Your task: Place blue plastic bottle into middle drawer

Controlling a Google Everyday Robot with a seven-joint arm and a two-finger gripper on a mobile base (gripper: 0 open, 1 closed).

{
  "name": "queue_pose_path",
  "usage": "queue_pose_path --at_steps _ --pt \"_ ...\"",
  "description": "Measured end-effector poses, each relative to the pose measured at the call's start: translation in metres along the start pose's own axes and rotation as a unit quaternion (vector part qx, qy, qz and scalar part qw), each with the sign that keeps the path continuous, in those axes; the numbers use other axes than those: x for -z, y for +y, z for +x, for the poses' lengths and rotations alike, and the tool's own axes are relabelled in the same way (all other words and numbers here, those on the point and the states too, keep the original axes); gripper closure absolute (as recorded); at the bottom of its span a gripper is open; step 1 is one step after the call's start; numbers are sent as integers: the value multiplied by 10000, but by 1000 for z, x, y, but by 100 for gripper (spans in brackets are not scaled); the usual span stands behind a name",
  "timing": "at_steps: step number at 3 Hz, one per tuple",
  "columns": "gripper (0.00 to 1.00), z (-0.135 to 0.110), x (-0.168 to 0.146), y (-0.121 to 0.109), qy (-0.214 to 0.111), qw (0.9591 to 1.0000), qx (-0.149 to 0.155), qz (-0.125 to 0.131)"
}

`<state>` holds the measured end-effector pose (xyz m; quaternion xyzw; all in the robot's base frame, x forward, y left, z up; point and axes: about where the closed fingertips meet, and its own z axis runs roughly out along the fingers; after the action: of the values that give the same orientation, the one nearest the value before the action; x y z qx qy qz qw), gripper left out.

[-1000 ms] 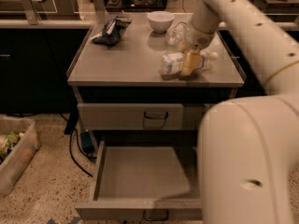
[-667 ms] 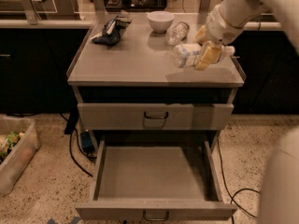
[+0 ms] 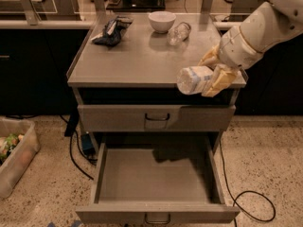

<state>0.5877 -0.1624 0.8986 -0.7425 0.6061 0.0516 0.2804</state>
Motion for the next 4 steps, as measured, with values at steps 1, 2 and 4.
queue_pose_path --at_steps 1,2,4 --pt "100 1 -2 3 1 10000 -14 -3" --pt "100 8 -23 32 -16 9999 -166 14" --pt "100 16 -72 87 -48 9988 -472 154"
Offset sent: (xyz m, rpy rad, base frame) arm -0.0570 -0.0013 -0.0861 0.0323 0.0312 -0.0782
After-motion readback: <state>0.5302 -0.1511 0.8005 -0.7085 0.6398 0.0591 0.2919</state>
